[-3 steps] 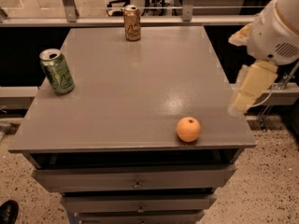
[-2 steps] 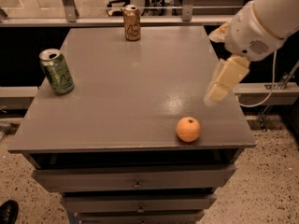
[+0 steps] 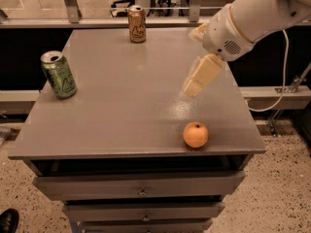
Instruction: Move green can near orange
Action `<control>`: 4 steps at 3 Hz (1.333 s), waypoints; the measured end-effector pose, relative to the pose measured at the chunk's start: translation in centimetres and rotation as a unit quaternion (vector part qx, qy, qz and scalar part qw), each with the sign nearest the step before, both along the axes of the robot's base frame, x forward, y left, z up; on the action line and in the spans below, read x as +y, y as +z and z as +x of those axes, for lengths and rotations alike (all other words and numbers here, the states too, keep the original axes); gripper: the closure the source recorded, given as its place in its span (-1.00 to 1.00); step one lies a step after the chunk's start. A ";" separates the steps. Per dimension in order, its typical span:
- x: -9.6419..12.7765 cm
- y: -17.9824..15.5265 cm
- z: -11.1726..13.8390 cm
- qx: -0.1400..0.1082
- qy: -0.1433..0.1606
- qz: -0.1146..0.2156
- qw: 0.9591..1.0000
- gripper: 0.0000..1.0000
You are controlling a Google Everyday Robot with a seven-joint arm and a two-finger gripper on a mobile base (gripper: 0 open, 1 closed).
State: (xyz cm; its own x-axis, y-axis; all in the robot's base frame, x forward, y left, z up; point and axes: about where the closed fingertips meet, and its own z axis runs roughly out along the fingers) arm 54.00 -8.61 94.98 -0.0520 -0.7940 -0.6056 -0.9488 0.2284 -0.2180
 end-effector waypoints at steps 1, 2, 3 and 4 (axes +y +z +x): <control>2.8 -1.1 0.8 -0.008 0.010 0.022 1.000 -1.00; 7.6 -1.7 3.1 -0.019 0.031 0.074 0.997 -1.00; 15.0 -2.3 4.9 -0.015 0.052 0.147 0.988 -1.00; 21.5 -3.0 6.3 -0.010 0.064 0.202 0.977 -1.00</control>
Offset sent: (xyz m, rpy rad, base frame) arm 0.0637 0.1307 -0.0243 0.2906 -0.0630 0.1024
